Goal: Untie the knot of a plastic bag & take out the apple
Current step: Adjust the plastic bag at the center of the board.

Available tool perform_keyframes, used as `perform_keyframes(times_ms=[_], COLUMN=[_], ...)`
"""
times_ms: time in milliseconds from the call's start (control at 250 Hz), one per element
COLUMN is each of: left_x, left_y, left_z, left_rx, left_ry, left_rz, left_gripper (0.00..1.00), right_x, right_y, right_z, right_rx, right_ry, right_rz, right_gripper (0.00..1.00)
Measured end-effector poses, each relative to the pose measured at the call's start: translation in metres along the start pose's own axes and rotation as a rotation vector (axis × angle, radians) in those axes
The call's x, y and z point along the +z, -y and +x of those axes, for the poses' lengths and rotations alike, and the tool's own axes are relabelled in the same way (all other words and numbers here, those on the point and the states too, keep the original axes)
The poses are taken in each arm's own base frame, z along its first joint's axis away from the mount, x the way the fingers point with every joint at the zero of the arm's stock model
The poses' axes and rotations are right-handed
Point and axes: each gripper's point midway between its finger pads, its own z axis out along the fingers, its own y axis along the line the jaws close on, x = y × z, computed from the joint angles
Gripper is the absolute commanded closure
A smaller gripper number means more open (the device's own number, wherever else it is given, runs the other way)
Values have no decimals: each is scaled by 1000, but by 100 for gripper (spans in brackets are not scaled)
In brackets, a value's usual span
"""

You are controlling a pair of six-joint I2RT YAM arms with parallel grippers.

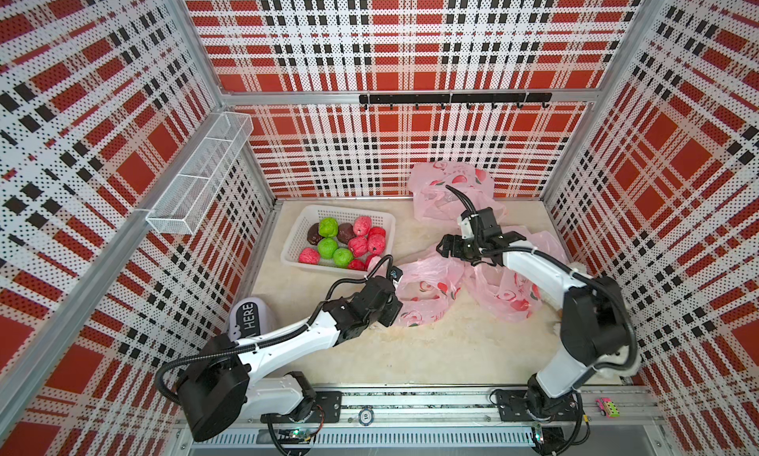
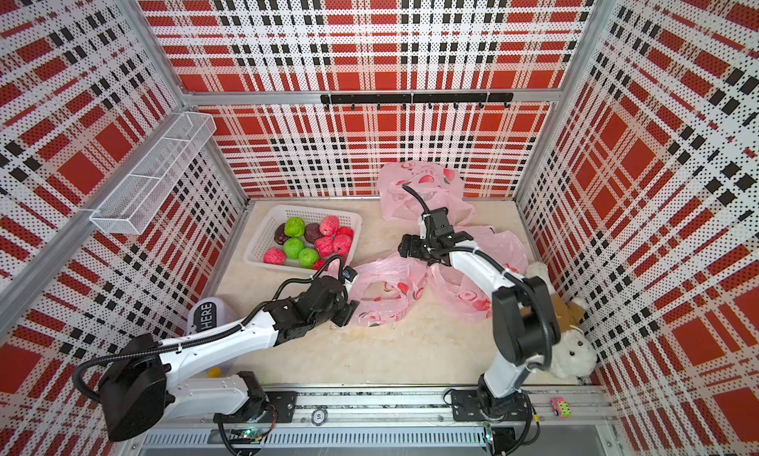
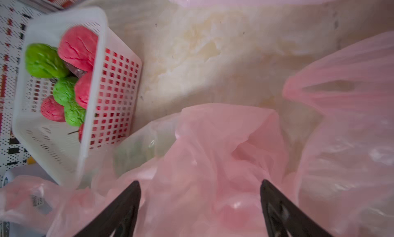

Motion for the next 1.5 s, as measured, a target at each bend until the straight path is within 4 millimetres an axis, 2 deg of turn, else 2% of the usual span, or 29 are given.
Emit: perform_keyframes(times_ms=[96, 188, 224, 320, 404, 544, 600, 704, 836, 932, 1036, 1209, 1349, 1497], left_x=[-1, -2, -2, -1, 0, 1, 2, 4, 7, 11, 12, 7, -11, -22], left_y=[8, 13, 14, 15, 15, 16, 16, 17, 17, 17, 17, 19, 29, 48], left_z=[-3, -6, -7, -9, -10, -7, -4, 2, 14, 27, 32, 26, 5, -21], left_rx=[14, 18, 17, 14, 11, -2, -7, -20, -35, -41, -45, -34, -9, 28], left_ry=[16, 31, 37, 45, 49, 45, 40, 31, 7, -23, -36, -13, 65, 143], left_rz=[15, 25, 28, 30, 31, 34, 34, 35, 34, 34, 38, 53, 116, 199], left_gripper=[37, 36, 36, 36, 36, 36, 35, 35, 34, 34, 34, 37, 41, 50], right_x=[27, 41, 43, 41, 36, 13, -4, -42, -84, -98, -89, -50, -32, -23], right_y=[-1, -10, -17, -33, -44, -62, -71, -102, -139, -149, -136, -91, -59, -40], right_z=[7, 16, 18, 23, 26, 20, 13, 4, 4, 11, 17, 48, 68, 72], right_rx=[5, -15, -32, -57, -82, -125, -151, -217, -296, -321, -300, -239, -206, -174], right_ry=[-74, -131, -146, -167, -172, -134, -93, 6, 110, 149, 151, 69, 26, 34], right_rz=[-4, -11, -20, -50, -74, -114, -135, -198, -273, -300, -263, -143, -63, -32], right_gripper=[18, 30, 40, 80, 100, 100, 100, 100, 100, 100, 100, 99, 98, 98])
